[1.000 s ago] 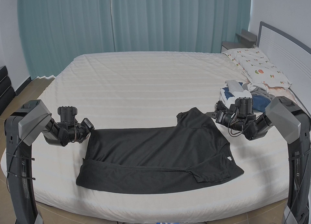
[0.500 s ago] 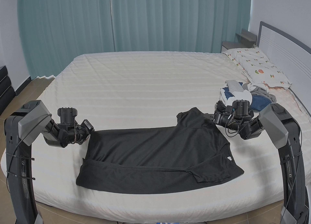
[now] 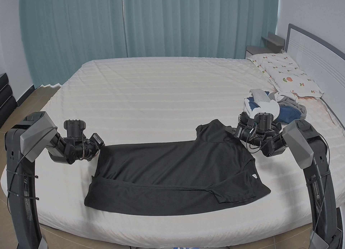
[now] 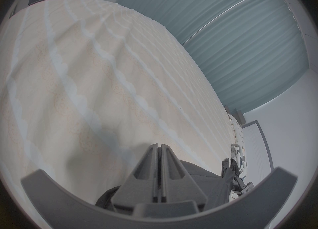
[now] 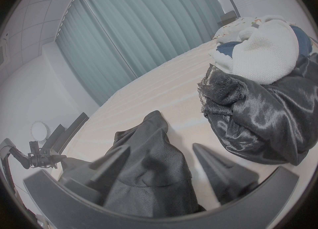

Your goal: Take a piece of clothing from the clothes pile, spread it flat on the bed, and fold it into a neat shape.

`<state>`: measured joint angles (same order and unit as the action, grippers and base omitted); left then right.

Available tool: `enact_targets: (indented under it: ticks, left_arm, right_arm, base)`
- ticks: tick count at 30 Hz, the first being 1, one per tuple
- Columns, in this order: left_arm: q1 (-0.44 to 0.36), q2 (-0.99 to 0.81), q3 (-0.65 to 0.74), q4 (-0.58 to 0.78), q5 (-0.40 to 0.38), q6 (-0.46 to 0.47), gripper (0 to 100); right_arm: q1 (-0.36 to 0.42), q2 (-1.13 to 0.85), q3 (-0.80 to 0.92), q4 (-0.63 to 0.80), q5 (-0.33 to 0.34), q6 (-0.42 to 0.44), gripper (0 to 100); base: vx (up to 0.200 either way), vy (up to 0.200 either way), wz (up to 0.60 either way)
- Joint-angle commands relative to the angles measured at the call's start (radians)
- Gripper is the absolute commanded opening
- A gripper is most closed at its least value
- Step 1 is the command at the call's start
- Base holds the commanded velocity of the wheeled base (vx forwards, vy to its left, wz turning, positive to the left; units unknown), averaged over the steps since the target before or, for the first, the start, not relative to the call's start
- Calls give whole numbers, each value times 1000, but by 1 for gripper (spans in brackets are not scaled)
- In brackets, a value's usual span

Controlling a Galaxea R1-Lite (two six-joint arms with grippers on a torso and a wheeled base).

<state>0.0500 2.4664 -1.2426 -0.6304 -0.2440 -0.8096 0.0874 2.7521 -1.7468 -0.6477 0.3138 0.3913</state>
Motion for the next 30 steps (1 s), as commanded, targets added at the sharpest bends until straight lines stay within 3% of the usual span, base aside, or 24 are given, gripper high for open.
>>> enact_targets:
  ticks: [1, 8, 30]
  left_arm:
    - [2, 0, -2, 0, 0, -2, 0]
    - [2, -1, -3, 0, 0, -2, 0]
    - [34, -76, 37, -92, 2, -36, 0]
  right_arm:
    - [0, 4, -8, -1, -1, 8, 0]
    - [-15, -29, 32, -21, -1, 37, 0]
    - [-18, -192, 319, -300, 1, 113, 0]
  base:
    - [0, 0, 0]
    - [0, 0, 0]
    - [0, 0, 0]
